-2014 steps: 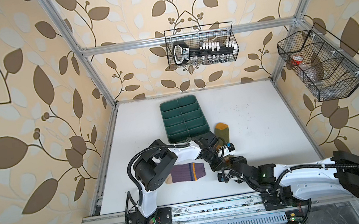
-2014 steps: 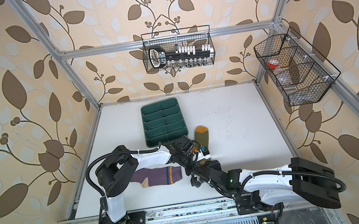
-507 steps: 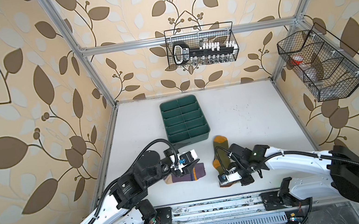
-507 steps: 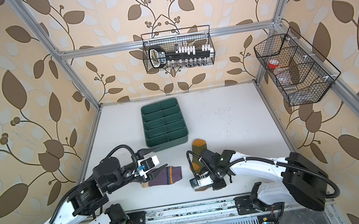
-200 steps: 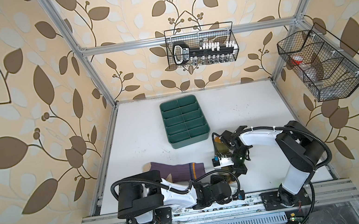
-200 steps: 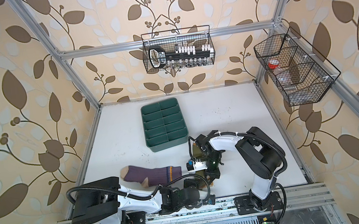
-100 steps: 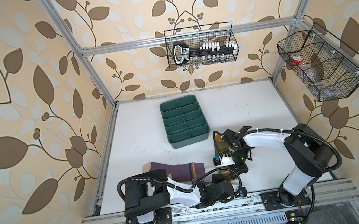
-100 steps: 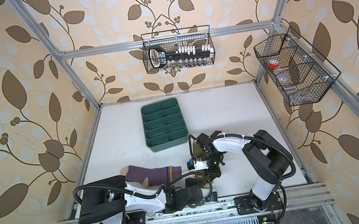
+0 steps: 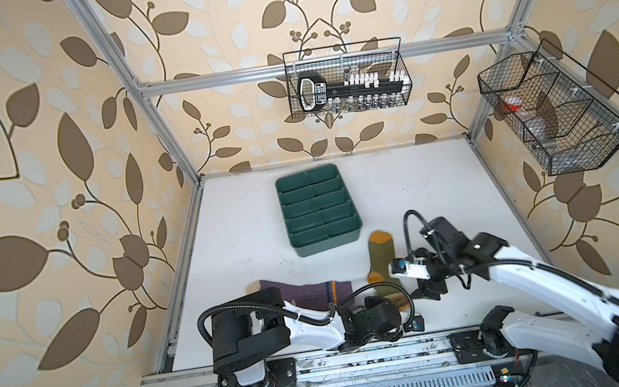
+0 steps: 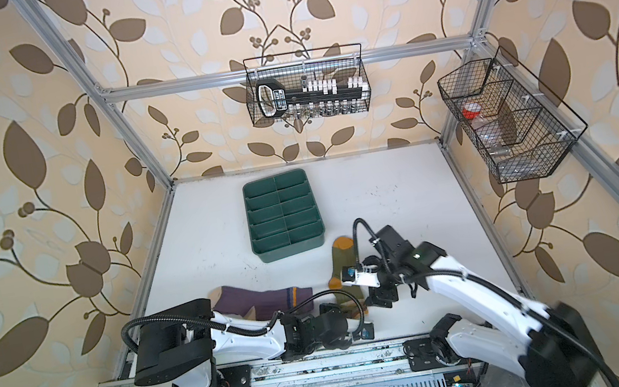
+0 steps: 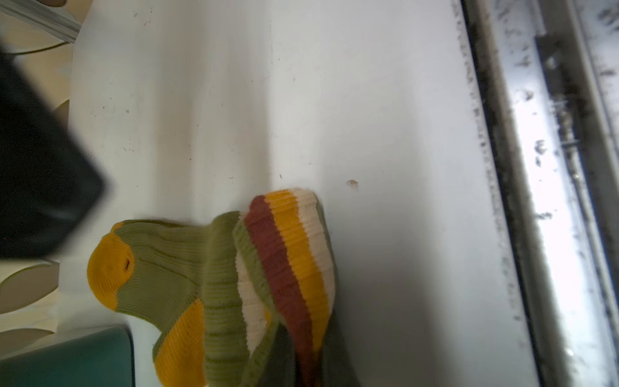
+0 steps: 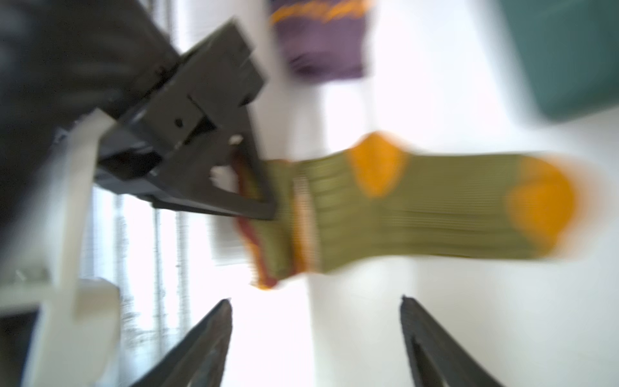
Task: Roll the socks
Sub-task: 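Hold the cuff with the left gripper while the right gripper releases and withdraws, then lower the right gripper onto the folded cuff and pinch it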
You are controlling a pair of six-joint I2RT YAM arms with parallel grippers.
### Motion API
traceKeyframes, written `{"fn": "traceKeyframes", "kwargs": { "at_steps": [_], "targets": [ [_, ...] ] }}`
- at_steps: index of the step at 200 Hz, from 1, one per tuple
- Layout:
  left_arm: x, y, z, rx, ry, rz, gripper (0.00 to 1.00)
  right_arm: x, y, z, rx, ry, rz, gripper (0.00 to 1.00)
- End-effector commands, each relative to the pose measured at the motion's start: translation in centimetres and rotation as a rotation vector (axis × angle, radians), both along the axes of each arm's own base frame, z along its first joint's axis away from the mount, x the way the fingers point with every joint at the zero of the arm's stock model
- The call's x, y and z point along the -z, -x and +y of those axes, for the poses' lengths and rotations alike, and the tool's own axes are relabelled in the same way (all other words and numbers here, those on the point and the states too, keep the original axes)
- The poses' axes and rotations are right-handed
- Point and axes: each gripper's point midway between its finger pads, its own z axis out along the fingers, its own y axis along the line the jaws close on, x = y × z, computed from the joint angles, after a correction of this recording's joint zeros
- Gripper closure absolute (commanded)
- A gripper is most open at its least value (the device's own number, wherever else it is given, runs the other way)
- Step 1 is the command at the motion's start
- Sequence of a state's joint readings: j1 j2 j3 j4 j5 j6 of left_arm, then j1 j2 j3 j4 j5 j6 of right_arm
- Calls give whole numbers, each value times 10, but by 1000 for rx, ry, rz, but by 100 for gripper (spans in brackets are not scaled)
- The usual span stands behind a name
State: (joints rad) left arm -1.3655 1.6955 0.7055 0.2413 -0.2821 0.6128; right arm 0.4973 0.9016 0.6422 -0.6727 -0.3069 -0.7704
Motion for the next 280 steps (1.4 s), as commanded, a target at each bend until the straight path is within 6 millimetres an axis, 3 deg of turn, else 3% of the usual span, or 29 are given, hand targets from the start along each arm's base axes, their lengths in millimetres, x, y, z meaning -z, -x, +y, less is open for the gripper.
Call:
{"fn": "traceKeyframes", "kwargs": {
  "at_steps": [1,10,27,54,81,105,123,150,182,246,280],
  "targets": [
    [17,24,21,30,-86,226,100,-42,-44,-40,257,-23,-349,7],
    [14,26,22,26,-78,284,100,-68,-54,-57,361,-73,-479,0],
    [11,32,24,29,-81,422,100,-112,-55,-76,464,-180,-642,0],
    [4,38,24,25,-77,645,100,-163,-43,-84,574,-374,-681,0],
    [6,35,26,-17,-87,843,100,-182,-36,-83,625,-445,-602,0],
    [9,30,25,-73,-107,1018,100,-190,-17,-66,475,-427,-617,0],
    [12,20,21,-134,-67,1104,100,-179,-1,-58,354,-343,-608,0],
    [15,16,19,-160,-31,1147,100,-145,16,-66,262,-157,-579,0],
    [26,17,20,-185,-33,1193,100,-102,22,-69,200,-14,-540,10],
    [39,17,26,-221,-52,1205,100,-41,40,-20,-41,197,-568,13],
    [40,15,28,-228,-53,1207,100,-16,70,22,-185,234,-627,13]
  ]
}}
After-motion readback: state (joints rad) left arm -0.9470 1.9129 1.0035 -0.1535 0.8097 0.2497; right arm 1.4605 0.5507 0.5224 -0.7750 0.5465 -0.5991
